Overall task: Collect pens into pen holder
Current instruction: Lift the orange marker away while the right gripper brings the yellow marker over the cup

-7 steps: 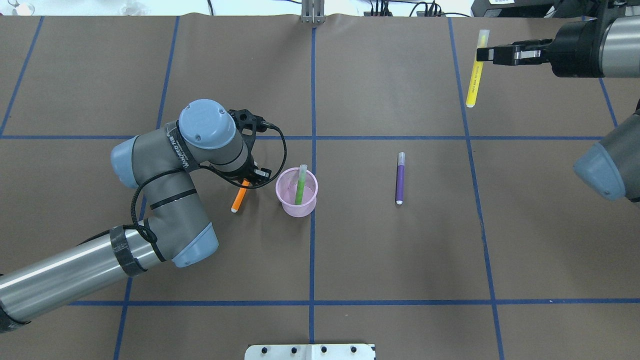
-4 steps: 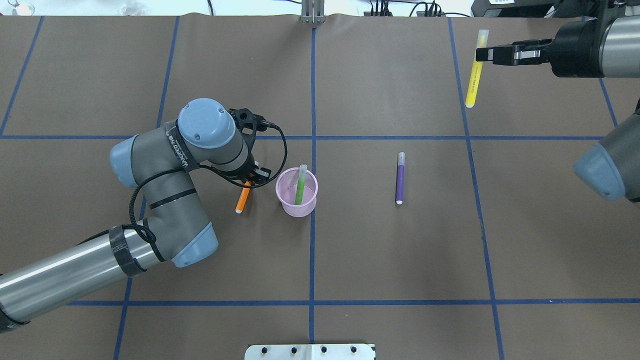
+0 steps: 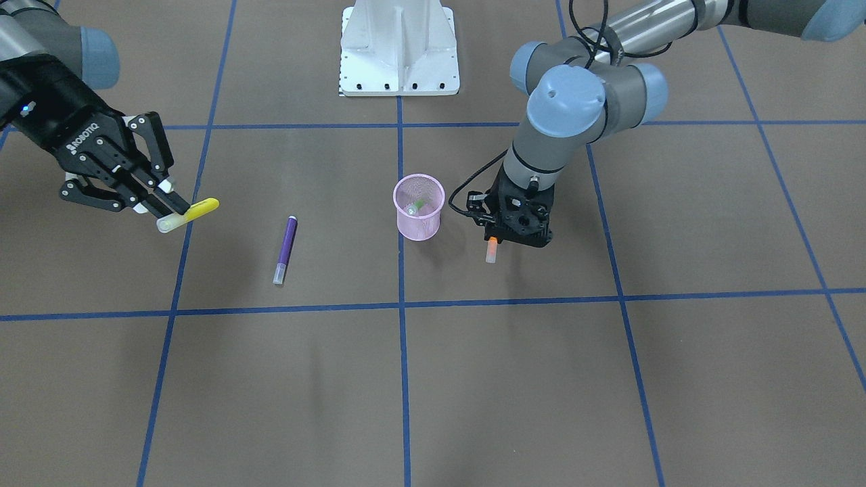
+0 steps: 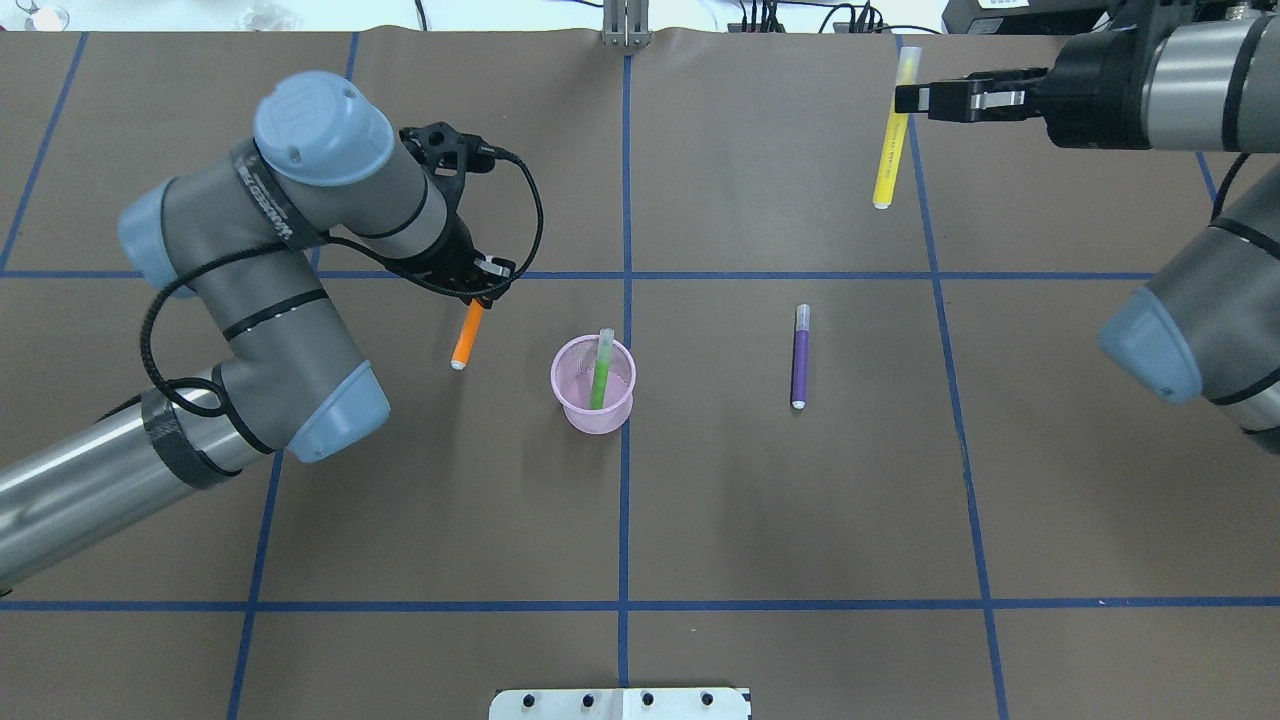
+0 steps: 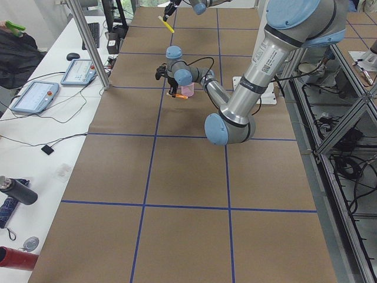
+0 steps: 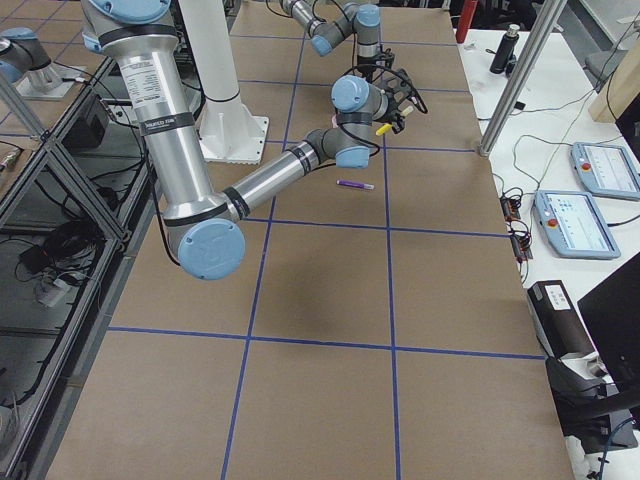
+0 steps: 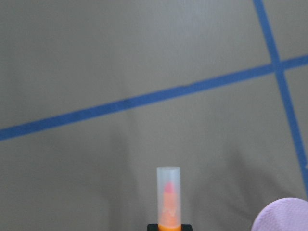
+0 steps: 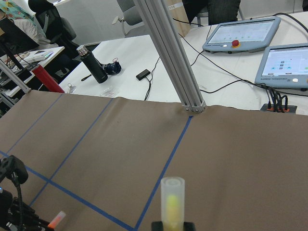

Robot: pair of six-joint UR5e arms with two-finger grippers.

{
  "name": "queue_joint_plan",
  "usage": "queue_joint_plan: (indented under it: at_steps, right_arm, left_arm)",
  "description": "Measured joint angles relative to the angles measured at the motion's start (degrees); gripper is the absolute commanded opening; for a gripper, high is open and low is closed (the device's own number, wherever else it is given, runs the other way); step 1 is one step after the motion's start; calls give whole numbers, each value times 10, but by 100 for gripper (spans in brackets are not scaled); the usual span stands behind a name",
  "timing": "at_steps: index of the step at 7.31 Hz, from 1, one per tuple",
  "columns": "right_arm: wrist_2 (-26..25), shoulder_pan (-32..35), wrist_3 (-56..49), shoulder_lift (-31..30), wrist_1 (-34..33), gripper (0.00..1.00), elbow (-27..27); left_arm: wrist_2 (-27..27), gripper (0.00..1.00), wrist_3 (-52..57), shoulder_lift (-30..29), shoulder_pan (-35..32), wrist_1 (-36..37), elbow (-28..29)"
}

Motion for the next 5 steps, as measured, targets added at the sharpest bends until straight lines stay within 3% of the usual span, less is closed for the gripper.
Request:
queue_joint_plan:
  at_steps: [3,5]
  right_arm:
    - [-182,-152,0,44,-4,0,-2]
    - [-275,-230,-24,76,-39,0,-3]
  left_arm:
    - [-42,0,5,22,-65,2,-27]
    - [-63,0,5,29,-91,0,-30]
